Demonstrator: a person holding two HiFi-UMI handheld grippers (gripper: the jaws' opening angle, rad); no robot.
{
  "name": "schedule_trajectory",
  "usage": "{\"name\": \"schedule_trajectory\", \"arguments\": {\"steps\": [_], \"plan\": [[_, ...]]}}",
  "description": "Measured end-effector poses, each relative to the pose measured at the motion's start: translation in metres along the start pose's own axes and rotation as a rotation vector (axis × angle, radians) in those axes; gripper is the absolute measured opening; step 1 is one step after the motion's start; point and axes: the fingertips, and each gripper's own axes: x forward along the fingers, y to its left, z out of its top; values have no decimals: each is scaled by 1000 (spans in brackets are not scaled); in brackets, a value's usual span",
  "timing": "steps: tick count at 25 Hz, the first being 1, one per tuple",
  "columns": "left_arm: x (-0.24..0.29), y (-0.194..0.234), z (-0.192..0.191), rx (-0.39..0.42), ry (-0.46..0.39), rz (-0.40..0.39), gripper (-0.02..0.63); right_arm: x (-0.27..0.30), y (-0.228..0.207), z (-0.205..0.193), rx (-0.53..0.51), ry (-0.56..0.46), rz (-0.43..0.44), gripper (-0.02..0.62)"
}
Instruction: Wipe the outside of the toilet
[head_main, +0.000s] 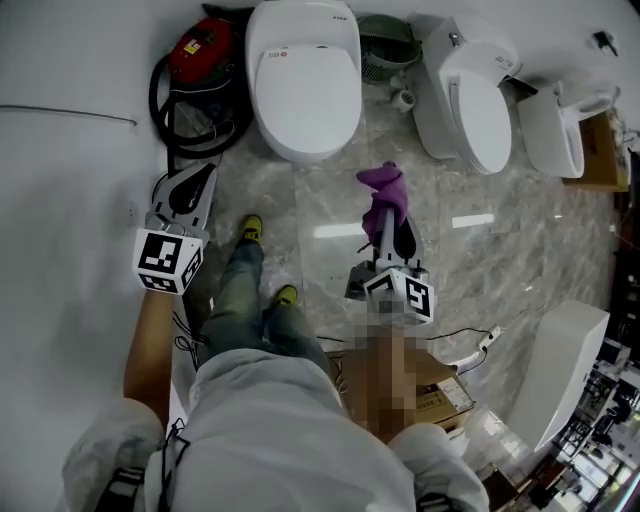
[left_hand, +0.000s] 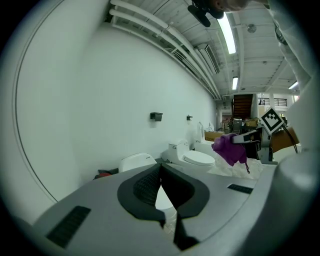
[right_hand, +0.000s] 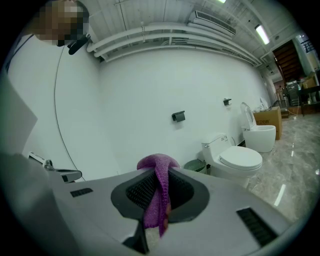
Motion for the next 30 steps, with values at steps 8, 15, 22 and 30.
{"name": "schedule_trajectory", "arguments": {"steps": [8, 15, 22, 30], "plan": [[39, 25, -38, -9, -23, 12, 14, 48, -1, -45, -4, 4, 27, 57], [63, 32, -89, -15, -22, 28, 14, 78, -14, -85, 9, -13, 39, 57], [87, 24, -145, -23, -24, 16, 14, 97, -28, -126, 25, -50, 62, 57], [115, 26, -210, -23, -37, 19, 14, 120, -53, -193, 29, -48, 60, 57]]}}
